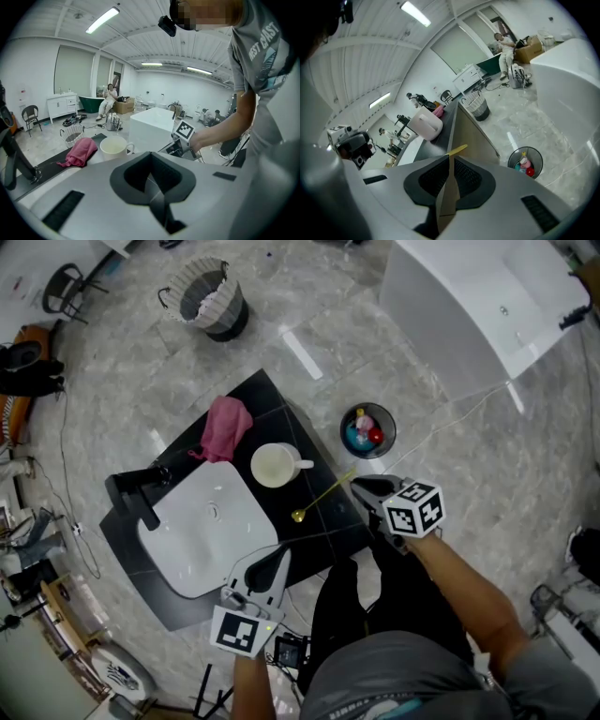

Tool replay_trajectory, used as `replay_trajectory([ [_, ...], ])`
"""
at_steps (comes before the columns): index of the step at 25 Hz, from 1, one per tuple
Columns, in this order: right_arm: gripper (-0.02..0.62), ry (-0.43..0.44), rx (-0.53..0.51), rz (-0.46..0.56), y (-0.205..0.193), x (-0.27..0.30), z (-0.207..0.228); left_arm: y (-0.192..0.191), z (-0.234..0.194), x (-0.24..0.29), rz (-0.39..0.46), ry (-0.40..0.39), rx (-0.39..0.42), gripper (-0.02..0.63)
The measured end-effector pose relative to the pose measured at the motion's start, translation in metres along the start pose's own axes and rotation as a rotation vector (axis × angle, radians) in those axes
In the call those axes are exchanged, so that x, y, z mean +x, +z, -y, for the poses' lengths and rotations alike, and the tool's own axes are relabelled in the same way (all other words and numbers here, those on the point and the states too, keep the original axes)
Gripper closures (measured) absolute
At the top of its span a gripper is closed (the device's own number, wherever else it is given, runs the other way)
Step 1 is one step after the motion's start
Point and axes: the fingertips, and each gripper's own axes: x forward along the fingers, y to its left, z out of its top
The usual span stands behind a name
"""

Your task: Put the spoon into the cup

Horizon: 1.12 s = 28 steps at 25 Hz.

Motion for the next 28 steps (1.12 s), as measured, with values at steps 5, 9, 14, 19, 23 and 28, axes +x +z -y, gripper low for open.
replay_trajectory([
  [5, 0.512, 0.036, 0.086, 0.030, -0.003, 0.007, 0.006, -0.009, 0.003, 0.000, -0.011, 0.001, -0.012, 0.603],
  [9, 0.479, 0.092, 0.178, 0.093, 0.005, 0.009, 0.006, -0.015, 0.004, 0.000, -0.023, 0.004, -0.022, 0.603],
  [14, 0.476, 0.110, 0.258, 0.097, 0.002, 0.018, 0.010, -0.021, 0.003, -0.002, -0.030, 0.004, -0.032, 0.603],
  [19, 0.468, 0.130, 0.307, 0.115, 0.004, 0.025, 0.011, -0.027, 0.001, -0.001, -0.037, 0.002, -0.041, 0.603],
  [23, 0.463, 0.155, 0.337, 0.121, 0.008, 0.028, 0.010, -0.029, 0.001, 0.003, -0.040, -0.007, -0.044, 0.603],
  [28, 0.463, 0.172, 0.365, 0.113, 0.004, 0.029, 0.014, -0.033, -0.002, 0.005, -0.040, -0.015, -0.054, 0.603],
])
